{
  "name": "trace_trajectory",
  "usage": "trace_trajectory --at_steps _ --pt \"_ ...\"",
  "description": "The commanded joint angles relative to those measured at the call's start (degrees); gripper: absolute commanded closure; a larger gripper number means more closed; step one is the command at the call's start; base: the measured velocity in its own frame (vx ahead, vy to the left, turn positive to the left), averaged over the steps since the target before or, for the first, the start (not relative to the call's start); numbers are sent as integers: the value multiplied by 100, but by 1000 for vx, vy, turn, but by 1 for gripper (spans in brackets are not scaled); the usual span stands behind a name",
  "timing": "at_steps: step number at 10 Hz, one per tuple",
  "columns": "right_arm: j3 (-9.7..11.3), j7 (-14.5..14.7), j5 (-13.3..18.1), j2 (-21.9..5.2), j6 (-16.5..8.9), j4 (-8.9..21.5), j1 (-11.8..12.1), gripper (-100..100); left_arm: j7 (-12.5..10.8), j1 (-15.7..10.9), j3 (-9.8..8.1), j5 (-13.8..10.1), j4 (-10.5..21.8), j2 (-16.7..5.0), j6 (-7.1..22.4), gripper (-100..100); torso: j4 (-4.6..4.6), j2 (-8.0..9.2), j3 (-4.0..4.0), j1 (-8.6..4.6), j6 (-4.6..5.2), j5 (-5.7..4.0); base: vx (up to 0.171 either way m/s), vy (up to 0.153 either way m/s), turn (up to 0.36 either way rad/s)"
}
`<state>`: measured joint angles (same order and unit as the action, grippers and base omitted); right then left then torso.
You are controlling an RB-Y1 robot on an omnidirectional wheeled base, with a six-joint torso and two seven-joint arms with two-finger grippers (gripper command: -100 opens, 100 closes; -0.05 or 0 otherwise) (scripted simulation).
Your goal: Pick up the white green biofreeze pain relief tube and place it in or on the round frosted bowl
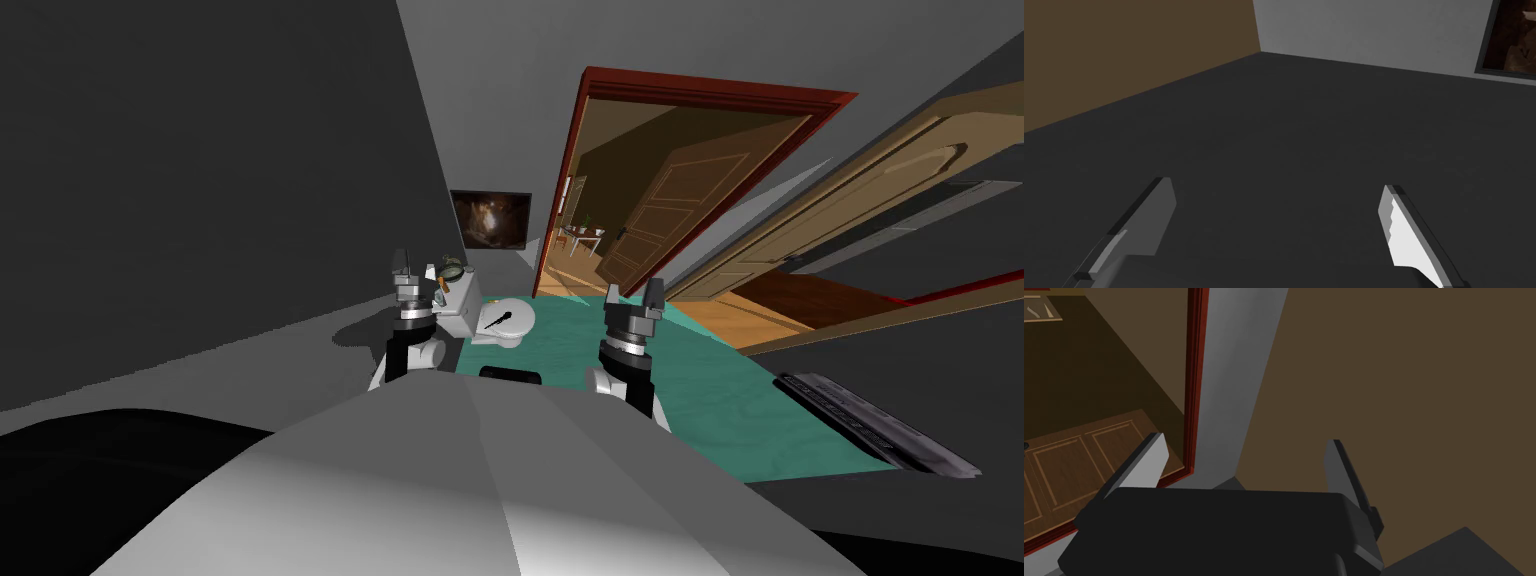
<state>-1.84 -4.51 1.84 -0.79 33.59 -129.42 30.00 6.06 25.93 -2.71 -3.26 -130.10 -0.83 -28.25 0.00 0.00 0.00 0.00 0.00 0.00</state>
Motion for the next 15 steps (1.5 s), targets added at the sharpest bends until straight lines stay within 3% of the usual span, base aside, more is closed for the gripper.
trace_trajectory --at_steps 1,5,8,15 --pt "0 0 0 0 0 0 0 0 33 53 8 63 76 -220 16 -100 0 0 0 0 0 0 6 -7 46" --pt "0 0 0 0 0 0 0 0 191 254 13 339 438 -688 85 -100 -1 -4 -2 1 -1 0 9 -2 61" --pt "0 0 0 0 0 0 0 0 332 362 -10 559 767 -922 143 -100 -1 -6 -3 15 0 3 14 34 38" --pt "0 0 0 0 0 0 0 0 805 474 -75 1228 1799 -1541 275 -100 1 4 2 14 1 4 -4 38 -12"
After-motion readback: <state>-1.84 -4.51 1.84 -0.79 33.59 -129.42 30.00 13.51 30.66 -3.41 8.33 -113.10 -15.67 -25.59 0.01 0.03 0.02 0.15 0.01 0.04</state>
